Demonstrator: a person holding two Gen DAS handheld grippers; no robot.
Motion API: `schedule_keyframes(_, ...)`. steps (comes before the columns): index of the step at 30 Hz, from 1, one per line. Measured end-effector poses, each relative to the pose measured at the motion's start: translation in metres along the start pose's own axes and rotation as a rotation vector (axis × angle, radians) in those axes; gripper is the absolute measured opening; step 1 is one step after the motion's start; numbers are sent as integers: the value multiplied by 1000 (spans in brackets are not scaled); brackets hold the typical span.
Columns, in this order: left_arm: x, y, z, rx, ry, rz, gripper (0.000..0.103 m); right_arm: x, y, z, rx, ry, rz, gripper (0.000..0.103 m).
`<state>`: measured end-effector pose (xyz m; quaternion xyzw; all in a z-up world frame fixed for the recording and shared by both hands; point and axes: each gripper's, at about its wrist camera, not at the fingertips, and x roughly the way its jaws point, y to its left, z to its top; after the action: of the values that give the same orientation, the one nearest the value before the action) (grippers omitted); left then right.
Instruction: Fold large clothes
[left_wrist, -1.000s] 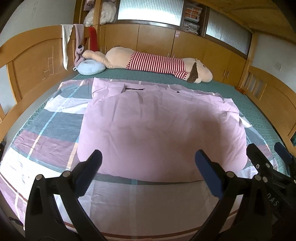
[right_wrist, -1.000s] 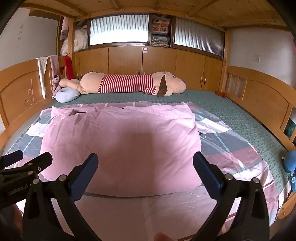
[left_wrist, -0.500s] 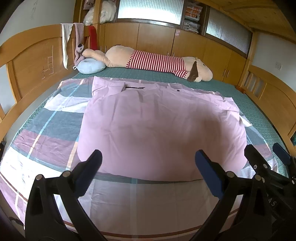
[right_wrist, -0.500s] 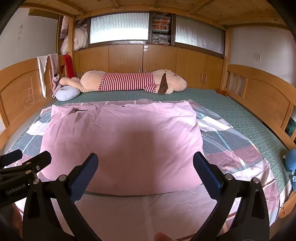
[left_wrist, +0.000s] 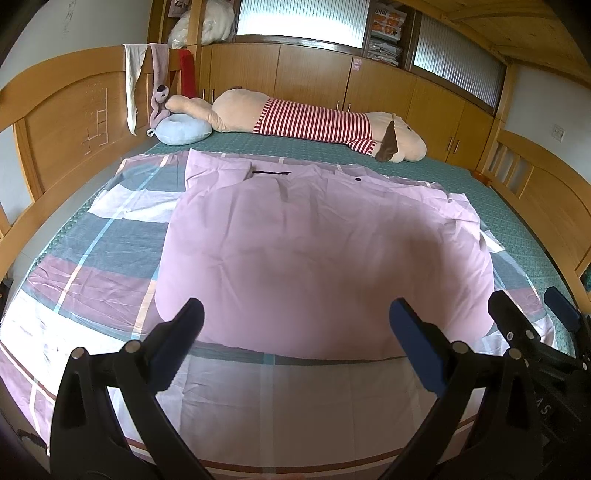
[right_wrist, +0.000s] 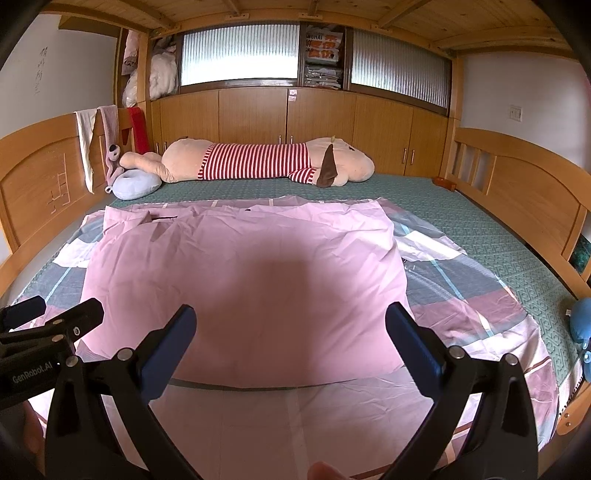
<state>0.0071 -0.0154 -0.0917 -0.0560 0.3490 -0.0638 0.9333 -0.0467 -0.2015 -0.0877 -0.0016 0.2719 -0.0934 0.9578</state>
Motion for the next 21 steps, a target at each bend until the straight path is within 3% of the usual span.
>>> schedule_keyframes(21, 3, 3, -1, -7, 7, 3, 101, 3, 0, -3, -6, 14, 9, 102)
